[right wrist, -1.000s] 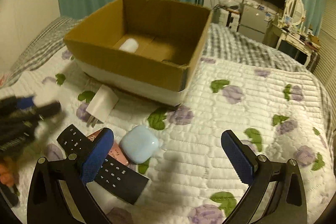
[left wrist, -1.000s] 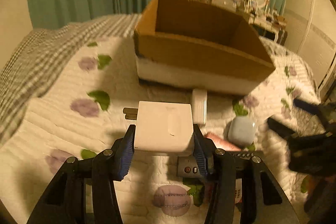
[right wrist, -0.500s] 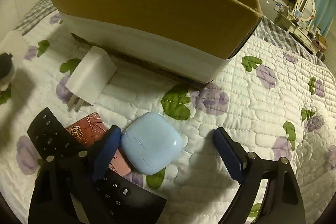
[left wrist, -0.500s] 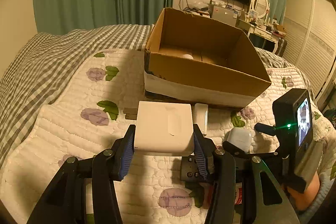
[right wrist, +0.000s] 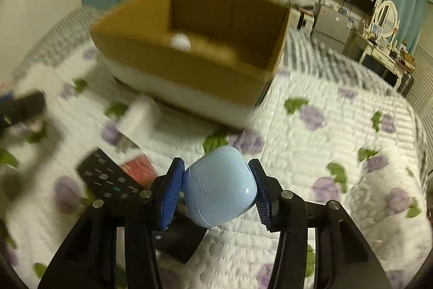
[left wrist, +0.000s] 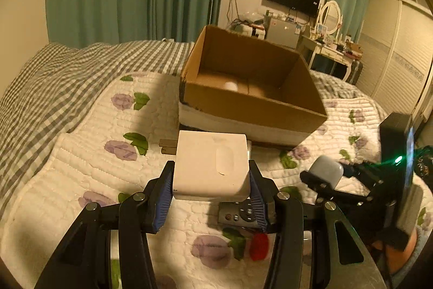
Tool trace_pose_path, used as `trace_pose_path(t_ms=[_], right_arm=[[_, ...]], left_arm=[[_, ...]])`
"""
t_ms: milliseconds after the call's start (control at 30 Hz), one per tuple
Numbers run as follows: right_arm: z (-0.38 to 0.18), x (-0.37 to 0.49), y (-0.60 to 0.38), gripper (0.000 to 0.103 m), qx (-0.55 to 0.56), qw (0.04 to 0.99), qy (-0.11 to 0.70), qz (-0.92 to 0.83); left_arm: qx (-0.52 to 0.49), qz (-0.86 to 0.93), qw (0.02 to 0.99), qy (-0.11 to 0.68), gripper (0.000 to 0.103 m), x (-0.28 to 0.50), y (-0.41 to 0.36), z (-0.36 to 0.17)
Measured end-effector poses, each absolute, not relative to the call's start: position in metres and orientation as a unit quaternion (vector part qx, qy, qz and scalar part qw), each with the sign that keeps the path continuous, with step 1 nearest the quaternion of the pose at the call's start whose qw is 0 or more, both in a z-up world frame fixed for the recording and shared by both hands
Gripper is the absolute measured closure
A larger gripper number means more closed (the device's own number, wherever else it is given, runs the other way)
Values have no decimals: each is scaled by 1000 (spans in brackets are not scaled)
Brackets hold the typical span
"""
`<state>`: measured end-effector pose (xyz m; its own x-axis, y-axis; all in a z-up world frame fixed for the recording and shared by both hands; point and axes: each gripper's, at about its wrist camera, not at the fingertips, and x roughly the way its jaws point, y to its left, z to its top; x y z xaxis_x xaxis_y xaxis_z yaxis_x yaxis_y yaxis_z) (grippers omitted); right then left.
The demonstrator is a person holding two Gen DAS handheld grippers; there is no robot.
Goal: Organize rigid objects
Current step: 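Grasp the white charger block with the left tool while the right tool grasps the blue case, then lower the charger block into the box with the left tool while the right drops the case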
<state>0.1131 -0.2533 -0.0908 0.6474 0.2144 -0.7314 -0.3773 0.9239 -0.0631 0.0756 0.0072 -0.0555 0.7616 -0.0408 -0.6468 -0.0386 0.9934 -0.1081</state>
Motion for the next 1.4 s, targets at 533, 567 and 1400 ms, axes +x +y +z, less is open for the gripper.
trace_pose_path(t_ms=[533,567,1400], right_arm=[[69,146,-259,54,-65,938,269,210],[72,155,-257,54,-65,939,265,209],[-18,291,-248,53,-51,917,321,230]], left_arm=[[-55,-89,956,274,52,144,-9,62],[-57,-89,955,278,52,158,-8,63],[8,-79,938,339,49,273,-14,-41]])
